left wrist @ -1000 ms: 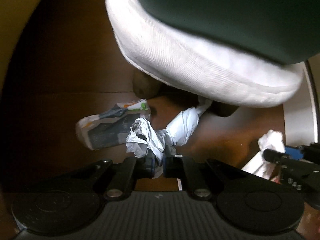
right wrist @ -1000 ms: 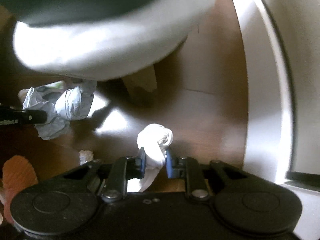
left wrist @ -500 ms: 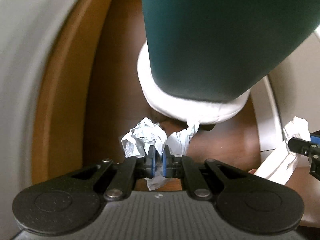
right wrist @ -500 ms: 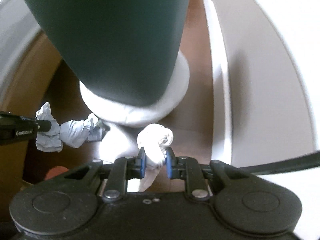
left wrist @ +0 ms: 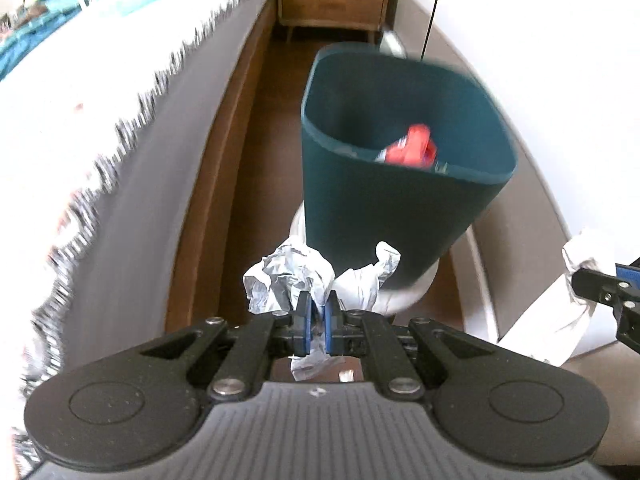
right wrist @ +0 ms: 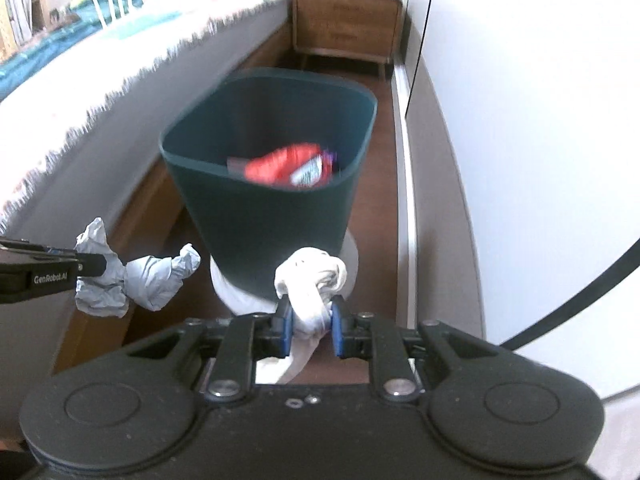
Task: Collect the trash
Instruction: 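Lift both tissues over the wastebasket and open both tools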
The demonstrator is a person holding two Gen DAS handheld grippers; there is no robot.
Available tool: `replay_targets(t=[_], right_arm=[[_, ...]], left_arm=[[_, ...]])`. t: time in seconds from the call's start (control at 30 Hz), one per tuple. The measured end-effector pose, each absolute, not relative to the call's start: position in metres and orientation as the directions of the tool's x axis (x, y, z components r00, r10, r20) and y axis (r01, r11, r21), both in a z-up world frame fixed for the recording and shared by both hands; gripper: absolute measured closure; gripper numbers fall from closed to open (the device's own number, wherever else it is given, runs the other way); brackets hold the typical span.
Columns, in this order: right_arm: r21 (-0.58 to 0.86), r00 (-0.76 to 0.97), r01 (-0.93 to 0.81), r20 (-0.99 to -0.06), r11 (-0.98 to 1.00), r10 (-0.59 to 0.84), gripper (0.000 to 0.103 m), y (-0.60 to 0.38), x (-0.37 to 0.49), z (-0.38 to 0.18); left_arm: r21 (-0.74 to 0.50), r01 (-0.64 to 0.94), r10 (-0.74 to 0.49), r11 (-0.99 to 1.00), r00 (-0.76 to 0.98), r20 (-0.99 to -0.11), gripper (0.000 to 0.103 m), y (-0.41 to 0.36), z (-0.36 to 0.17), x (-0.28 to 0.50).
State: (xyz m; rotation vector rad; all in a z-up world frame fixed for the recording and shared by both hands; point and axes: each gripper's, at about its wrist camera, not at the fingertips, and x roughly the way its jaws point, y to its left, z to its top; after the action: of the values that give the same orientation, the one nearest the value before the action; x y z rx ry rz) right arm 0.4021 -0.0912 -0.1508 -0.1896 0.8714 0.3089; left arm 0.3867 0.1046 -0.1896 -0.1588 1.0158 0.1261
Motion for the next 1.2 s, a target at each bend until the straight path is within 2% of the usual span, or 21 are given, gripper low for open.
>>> replay_targets(t=[0.27, 0.5, 0.77, 0.93, 1.2], right_arm=[[-0.095, 0.715, -0.356, -0.668, 0.93, 0.206, 0.085, -0.077, 0.42, -0.086], [-0.134, 0.763, -0.353, -0.614, 0.926, 0.201, 0.085, -0.063, 0.459, -0.067], [-0.159, 0.752, -0.347, -0.636, 0.924, 0.173, 0.085, -0.05, 0.502, -0.093], [-0.172, 0.718, -0.351, -0.681, 0.921, 0.146, 0.085, -0.043, 0.528, -0.131], [-0.139, 0.63, -0.391, -0.761, 0.91, 0.154, 0.081, -0.035, 0.548, -0.176]], left_arm=[[-0.093, -0.181, 0.047, 0.979, 0.644, -0.763, 0.097, 0.105, -0.101, 0.404], [-0.089, -0.161, 0.052, 0.983, 0.707, -0.705, 0.097, 0.104, -0.065, 0.442], [-0.073, -0.141, 0.044, 0.987, 0.686, -0.726, 0.097, 0.103, -0.087, 0.5], [-0.025, -0.138, 0.068, 0.99, 0.628, -0.775, 0.097, 0.097, -0.127, 0.532], [-0.015, -0.109, 0.045, 0.994, 0.53, -0.847, 0.097, 0.09, -0.186, 0.57]])
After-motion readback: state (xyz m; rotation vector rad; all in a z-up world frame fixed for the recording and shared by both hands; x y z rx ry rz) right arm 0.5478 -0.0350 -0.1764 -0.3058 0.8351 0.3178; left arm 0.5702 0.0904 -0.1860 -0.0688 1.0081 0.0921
